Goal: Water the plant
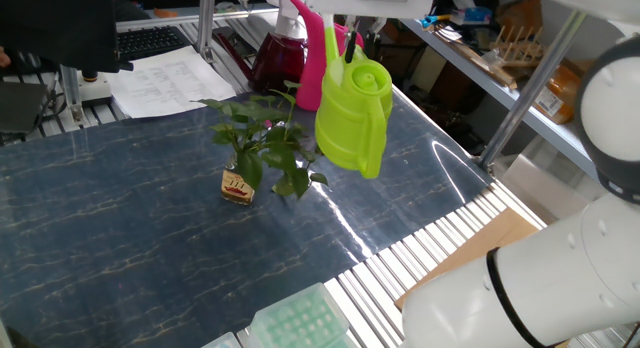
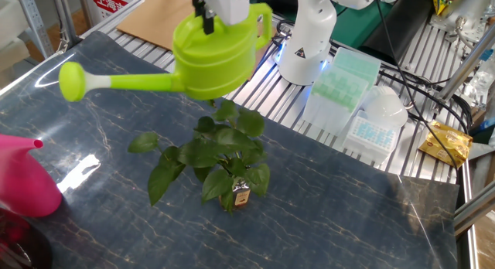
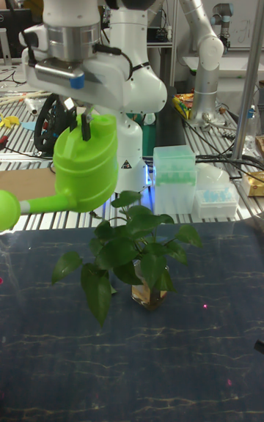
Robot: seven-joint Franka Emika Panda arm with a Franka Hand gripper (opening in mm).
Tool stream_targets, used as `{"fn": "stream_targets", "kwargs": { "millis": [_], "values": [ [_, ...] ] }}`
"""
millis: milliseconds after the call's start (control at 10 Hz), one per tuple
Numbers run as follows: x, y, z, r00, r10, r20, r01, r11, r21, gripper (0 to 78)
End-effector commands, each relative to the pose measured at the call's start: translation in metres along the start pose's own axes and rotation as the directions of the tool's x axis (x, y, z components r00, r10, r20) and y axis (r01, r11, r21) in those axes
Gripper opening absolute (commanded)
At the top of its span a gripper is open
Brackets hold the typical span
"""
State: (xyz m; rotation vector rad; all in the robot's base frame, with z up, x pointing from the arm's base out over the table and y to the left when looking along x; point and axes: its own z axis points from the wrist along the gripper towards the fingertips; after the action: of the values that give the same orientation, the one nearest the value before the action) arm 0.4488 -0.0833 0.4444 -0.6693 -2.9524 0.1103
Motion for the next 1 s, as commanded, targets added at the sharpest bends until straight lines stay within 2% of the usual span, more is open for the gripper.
{"fn": "stream_targets", "kwargs": {
  "millis": [100, 400, 600, 1000],
  "values": [
    [0.011, 0.006, -0.012, 0.998, 0.052, -0.024, -0.053, 0.998, -0.02, 1.2],
    [0.021, 0.02, -0.018, 0.995, 0.093, -0.038, -0.094, 0.995, -0.022, 1.2],
    [0.019, 0.022, -0.019, 0.994, 0.098, -0.047, -0.099, 0.994, -0.037, 1.2],
    [0.019, 0.022, -0.019, 0.994, 0.098, -0.051, -0.1, 0.994, -0.036, 1.2]
  ]
}}
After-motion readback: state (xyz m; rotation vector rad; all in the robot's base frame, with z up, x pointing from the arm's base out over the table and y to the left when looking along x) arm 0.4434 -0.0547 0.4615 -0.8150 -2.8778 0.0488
